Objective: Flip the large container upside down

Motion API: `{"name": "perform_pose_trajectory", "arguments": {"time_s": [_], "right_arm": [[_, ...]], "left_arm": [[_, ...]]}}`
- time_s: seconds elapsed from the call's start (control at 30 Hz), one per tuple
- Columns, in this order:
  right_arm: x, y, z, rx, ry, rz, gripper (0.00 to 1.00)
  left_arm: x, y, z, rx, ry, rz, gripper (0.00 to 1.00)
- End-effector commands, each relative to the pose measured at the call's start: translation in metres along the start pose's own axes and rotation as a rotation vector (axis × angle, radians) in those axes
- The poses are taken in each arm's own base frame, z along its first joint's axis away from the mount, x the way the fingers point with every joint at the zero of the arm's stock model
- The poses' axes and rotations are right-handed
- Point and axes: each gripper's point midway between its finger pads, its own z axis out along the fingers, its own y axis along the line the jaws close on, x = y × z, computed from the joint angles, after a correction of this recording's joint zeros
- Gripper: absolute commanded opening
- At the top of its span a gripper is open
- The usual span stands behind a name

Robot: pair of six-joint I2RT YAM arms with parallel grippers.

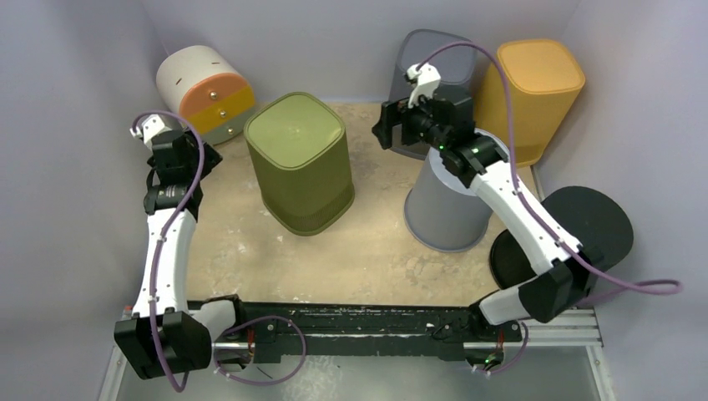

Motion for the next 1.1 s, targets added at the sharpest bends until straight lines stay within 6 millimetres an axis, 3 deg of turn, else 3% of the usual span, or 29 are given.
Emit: {"name": "perform_pose_trajectory", "arguments": {"time_s": [0.0, 0.2, 0.43, 0.67, 1.07], "right_arm": [[-0.018, 0.009, 0.004, 0.010, -0.026, -0.023, 1.00], [-0.036, -0.003, 0.005, 0.126, -0.081, -0.031, 1.00], [-0.032, -0.037, -0.009, 0.326, -0.155, 0.035, 1.00], [-0.022, -0.062, -0.017, 0.483, -0.154, 0.086, 1.00], [-0.027, -0.063, -0.025, 0.486, -0.192, 0.079, 1.00]], "left_arm": [[-0.012, -0.014, -0.009, 0.040, 0.006, 0.154, 0.69], [-0.036, -0.064, -0.020, 0.200, -0.019, 0.182, 0.69], [-0.037, -0.090, -0.029, 0.259, -0.028, 0.223, 0.69], [-0.041, -0.090, -0.032, 0.256, -0.049, 0.258, 0.70], [-0.041, -0.086, -0.032, 0.240, -0.054, 0.262, 0.70]]}}
